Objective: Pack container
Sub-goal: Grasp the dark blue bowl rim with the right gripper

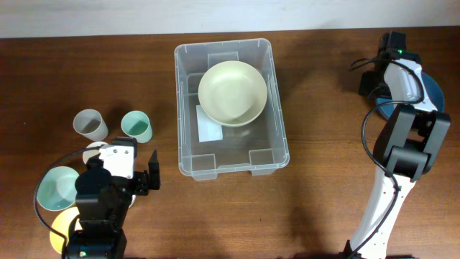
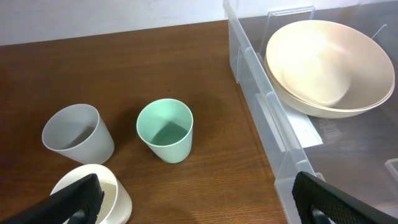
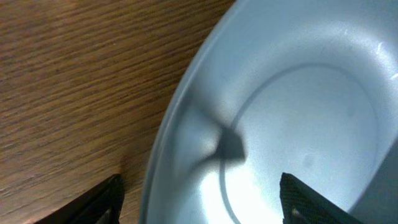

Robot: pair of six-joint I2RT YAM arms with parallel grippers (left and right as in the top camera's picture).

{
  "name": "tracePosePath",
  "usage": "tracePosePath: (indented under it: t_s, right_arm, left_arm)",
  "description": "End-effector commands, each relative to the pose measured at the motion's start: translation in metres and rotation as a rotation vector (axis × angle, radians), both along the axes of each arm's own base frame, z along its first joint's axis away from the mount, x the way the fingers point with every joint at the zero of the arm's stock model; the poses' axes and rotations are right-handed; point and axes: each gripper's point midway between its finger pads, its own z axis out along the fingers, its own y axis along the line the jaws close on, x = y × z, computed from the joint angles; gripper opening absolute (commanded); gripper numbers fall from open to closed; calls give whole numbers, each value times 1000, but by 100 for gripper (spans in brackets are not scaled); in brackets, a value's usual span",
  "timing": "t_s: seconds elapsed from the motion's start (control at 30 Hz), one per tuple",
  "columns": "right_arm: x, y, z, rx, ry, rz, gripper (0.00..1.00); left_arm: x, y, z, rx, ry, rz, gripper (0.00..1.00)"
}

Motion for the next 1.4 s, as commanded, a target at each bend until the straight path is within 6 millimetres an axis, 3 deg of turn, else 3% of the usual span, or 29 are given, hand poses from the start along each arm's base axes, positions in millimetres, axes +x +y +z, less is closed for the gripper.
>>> tracePosePath:
  t_s: [0.0,0.4,0.67,0.83,0.97,1.1,1.33,1.37]
  right_arm:
    - [-8,-9,-15,-20,33,-36,74]
    - [-11,-8,-23,-12,47,-50,41]
    - [-13,-6,-24,-9,59,-48,6]
    - [-18,-4,-19,-3,80,-46,4]
    - [-17,-2,16,-9,38,-44,4]
    - [-9,16,68,45,-72,-8,4]
    - [-7,88,180,191,-291,156,4]
    - [-9,108,201,207,-324,231,4]
  left_arm:
    - [1,-2,10,-12,-22,-9,99]
    - [1,-2,10,-12,-22,-9,99]
    - [1,-2,10,-12,-22,-9,99]
    - [1,-2,10,-12,-22,-9,100]
    - [1,-2,10,-12,-23,-9,99]
    - [2,-2,10,-12,-22,-9,99]
    - [1,-2,10,-12,-23,-8,99]
    - [1,-2,10,-12,-23,-8,99]
